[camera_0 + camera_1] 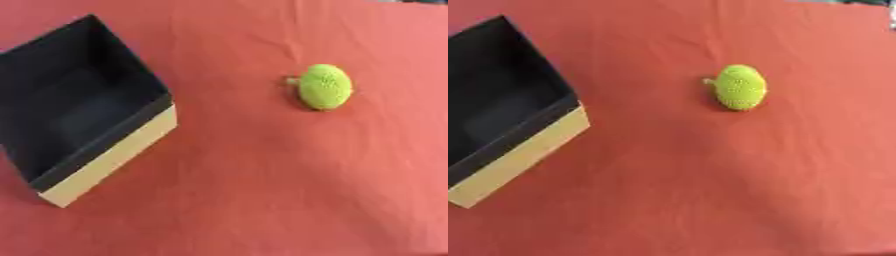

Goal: Pick up objects on the table and place them in the box.

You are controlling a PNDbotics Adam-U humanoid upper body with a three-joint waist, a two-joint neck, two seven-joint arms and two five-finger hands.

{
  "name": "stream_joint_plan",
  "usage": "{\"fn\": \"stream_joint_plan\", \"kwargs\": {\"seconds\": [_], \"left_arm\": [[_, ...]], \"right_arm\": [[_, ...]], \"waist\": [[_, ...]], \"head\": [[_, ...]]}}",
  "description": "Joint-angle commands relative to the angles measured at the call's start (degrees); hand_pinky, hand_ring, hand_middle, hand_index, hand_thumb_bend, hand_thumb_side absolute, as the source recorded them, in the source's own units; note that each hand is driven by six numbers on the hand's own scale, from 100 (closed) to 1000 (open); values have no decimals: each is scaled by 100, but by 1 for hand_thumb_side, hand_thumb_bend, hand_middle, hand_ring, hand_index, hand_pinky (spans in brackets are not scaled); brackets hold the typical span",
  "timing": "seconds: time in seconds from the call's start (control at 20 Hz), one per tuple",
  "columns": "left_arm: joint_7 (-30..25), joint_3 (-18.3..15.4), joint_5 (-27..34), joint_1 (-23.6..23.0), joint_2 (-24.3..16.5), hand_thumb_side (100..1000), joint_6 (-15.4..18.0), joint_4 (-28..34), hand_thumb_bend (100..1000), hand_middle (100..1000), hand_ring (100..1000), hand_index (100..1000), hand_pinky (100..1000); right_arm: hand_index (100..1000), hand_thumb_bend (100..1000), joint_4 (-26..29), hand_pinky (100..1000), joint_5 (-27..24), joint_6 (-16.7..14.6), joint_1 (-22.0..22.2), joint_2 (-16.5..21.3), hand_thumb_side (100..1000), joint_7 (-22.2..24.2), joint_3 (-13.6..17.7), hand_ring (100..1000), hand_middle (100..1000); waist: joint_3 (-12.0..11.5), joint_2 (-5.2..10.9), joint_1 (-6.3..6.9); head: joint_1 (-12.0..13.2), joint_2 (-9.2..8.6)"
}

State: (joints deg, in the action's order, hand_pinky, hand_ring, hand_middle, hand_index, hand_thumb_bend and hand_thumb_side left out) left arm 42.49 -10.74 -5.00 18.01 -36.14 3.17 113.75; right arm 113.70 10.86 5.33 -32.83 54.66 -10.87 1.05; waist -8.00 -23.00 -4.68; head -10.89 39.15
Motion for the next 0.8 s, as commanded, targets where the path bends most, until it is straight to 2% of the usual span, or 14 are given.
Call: {"fn": "stream_joint_plan", "kwargs": {"seconds": [0.05,0.55,0.8], "left_arm": [[-6,-99,22,8,-110,530,-4,84,299,664,665,793,753],[-6,-117,31,-12,-104,531,-2,84,298,663,664,793,753],[-19,-111,40,-12,-102,532,-5,84,296,664,663,793,754]], "right_arm": [[867,100,89,810,-34,-29,-93,153,925,12,94,806,767],[868,100,89,811,-21,-42,-86,172,926,59,70,809,771],[873,100,89,813,4,-23,-80,240,936,408,-184,815,780]], "waist": [[0,123,26],[8,123,38],[1,119,41]], "head": [[10,-48],[-7,-51],[-36,-57]]}}
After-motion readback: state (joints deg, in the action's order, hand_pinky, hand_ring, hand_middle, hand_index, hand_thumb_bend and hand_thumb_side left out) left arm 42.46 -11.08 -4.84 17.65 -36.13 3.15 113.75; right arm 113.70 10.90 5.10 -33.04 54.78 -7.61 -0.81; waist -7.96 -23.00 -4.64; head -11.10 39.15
